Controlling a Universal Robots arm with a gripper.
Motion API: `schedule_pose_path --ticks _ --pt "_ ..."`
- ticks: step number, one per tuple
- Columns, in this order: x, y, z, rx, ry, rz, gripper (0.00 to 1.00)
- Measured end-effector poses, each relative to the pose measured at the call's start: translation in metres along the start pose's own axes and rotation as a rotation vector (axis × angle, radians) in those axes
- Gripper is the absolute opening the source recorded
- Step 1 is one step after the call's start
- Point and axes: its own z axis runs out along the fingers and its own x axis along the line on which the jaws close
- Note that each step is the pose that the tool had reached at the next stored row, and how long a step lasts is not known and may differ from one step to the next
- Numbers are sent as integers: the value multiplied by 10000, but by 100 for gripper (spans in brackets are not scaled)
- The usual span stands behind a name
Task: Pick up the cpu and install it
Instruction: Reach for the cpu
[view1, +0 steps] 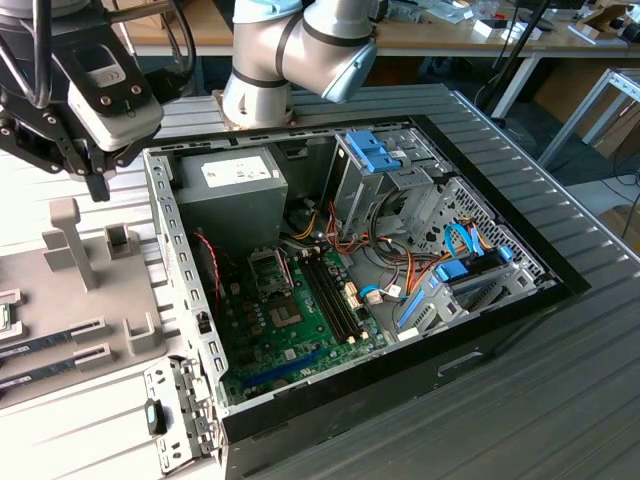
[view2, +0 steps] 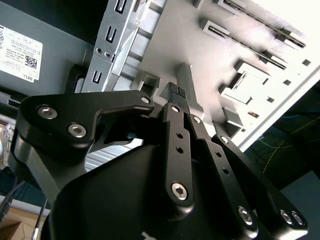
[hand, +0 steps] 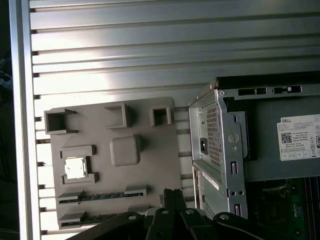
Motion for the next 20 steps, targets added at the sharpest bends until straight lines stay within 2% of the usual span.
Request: schedule_pose_path --ticks 20 --pt "41 -3 9 0 0 0 11"
